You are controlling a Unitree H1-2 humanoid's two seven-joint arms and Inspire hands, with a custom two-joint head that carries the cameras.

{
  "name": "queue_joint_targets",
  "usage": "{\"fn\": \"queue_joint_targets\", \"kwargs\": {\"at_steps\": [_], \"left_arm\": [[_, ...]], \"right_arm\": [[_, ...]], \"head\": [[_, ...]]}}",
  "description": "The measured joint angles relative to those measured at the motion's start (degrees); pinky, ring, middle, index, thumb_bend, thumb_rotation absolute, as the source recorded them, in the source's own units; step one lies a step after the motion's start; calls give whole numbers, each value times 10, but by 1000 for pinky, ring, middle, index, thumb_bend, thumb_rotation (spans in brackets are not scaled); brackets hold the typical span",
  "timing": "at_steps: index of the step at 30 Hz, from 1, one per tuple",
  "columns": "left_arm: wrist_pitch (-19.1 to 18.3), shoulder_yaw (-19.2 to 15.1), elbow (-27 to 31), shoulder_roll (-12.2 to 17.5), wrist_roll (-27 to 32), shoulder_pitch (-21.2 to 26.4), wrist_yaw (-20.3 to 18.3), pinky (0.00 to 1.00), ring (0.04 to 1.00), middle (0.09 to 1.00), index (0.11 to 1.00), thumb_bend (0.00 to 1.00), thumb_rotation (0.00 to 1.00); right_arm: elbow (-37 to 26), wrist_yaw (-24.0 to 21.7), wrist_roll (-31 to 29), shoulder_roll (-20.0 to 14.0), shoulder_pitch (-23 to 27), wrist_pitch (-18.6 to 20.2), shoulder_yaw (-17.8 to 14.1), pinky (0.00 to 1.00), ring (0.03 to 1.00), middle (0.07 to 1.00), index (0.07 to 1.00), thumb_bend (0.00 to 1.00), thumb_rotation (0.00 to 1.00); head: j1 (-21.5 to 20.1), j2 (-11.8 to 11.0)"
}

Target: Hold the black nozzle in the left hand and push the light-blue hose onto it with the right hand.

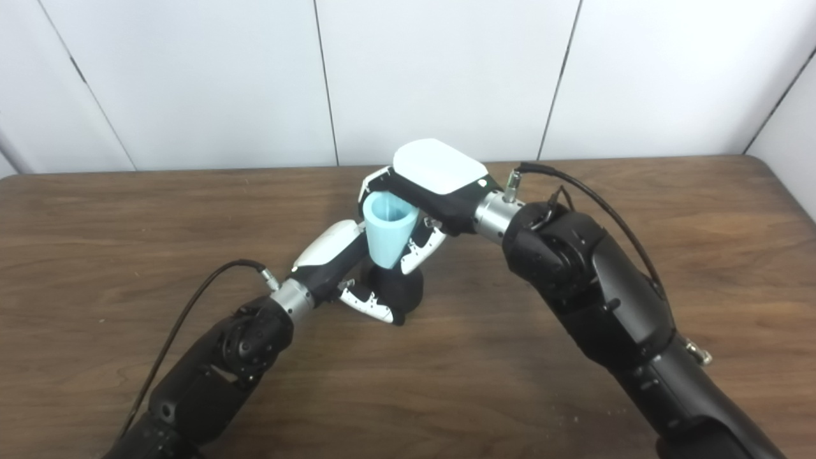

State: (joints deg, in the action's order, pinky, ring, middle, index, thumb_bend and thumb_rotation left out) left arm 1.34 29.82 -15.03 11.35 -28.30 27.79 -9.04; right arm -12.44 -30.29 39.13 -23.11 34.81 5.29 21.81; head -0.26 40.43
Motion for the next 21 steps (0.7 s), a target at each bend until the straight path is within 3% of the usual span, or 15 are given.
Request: {"fn": "queue_joint_targets", "kwargs": {"at_steps": [4,7,21], "left_arm": [[4,-1,-6,-2,5,5,0,1000,633,493,482,525,0],[10,-2,-12,-2,10,7,0,1000,633,493,482,525,0],[19,-4,-17,-3,11,6,3,1000,622,494,481,525,0]], "right_arm": [[1,-10,-14,-1,-1,8,-24,808,981,999,970,968,451],[2,-2,-16,-4,0,4,-45,884,999,1000,998,999,514],[7,18,-69,-16,4,-33,-99,894,1000,1000,1000,1000,502]], "head": [[2,-5],[2,-8],[2,-9]]}}
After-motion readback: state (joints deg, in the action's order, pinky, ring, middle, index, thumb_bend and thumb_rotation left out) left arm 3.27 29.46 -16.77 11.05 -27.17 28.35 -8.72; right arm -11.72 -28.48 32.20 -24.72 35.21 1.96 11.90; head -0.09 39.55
